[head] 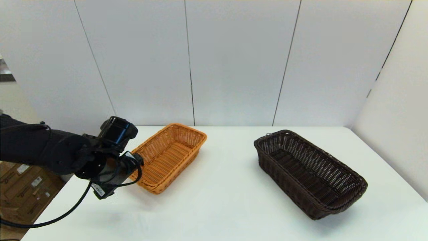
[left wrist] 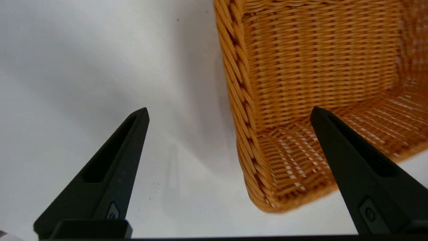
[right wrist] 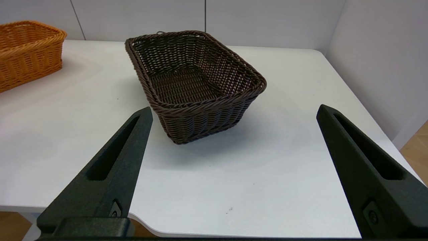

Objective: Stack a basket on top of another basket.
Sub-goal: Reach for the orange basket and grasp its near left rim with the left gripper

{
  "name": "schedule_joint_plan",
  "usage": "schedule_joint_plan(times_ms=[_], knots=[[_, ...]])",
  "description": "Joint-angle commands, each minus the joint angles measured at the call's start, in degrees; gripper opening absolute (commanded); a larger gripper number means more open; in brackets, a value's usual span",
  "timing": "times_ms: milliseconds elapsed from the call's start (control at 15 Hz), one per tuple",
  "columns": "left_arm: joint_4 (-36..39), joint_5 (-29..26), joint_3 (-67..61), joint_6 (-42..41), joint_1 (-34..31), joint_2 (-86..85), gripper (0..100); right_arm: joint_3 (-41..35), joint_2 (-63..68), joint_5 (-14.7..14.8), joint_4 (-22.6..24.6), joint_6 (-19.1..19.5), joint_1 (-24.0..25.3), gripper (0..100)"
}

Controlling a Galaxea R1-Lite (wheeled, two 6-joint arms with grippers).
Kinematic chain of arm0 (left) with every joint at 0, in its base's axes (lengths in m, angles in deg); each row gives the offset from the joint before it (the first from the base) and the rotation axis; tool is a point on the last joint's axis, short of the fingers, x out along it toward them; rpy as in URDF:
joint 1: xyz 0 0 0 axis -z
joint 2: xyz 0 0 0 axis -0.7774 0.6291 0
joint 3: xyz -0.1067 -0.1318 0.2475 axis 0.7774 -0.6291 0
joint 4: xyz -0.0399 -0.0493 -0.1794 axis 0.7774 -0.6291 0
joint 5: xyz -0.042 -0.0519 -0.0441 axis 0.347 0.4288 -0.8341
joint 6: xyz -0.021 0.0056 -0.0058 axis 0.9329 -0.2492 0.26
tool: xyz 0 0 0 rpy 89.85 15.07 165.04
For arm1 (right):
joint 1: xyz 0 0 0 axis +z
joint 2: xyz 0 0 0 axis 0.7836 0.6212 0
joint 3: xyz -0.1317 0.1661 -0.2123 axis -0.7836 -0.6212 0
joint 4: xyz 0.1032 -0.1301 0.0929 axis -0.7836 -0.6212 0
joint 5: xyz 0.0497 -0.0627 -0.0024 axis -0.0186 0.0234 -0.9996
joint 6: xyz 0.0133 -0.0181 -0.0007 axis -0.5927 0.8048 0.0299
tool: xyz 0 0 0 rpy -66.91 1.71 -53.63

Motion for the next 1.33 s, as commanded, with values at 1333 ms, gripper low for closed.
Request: schedule_joint_plan(times_ms=[1333], knots=[[-7.14, -14.28, 8.83, 2.61, -5.79, 11.04, 100, 0.0, -0.01, -0.04, -0.07, -0.15, 0.0, 100]])
